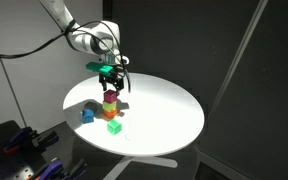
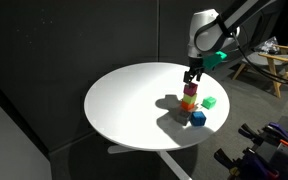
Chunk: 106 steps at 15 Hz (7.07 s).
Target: Put the pink block onto the green block
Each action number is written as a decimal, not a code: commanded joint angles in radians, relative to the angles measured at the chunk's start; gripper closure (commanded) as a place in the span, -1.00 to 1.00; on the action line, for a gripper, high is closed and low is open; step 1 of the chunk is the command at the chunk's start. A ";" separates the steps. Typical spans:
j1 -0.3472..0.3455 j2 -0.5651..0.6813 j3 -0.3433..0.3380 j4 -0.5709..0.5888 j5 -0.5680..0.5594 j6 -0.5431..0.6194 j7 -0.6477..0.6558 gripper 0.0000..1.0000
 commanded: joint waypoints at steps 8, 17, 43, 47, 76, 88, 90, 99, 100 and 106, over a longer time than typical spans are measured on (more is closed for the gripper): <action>0.008 0.037 0.000 0.025 -0.036 0.030 0.001 -1.00; 0.030 0.060 -0.013 0.050 -0.051 0.012 0.044 -0.17; -0.090 -0.310 -0.061 -0.147 -0.045 -0.153 0.046 0.50; -0.115 -0.295 -0.081 -0.187 -0.046 -0.119 0.047 0.50; -0.118 -0.139 -0.090 -0.228 -0.023 0.059 0.040 0.00; -0.117 -0.114 -0.088 -0.215 -0.014 0.068 0.034 0.50; -0.118 -0.108 -0.088 -0.211 -0.013 0.076 0.032 0.50; -0.114 -0.046 -0.088 -0.178 -0.013 0.128 0.035 0.50; -0.114 -0.037 -0.087 -0.174 -0.013 0.134 0.035 0.50; -0.106 0.005 -0.086 -0.152 -0.017 0.141 0.043 0.50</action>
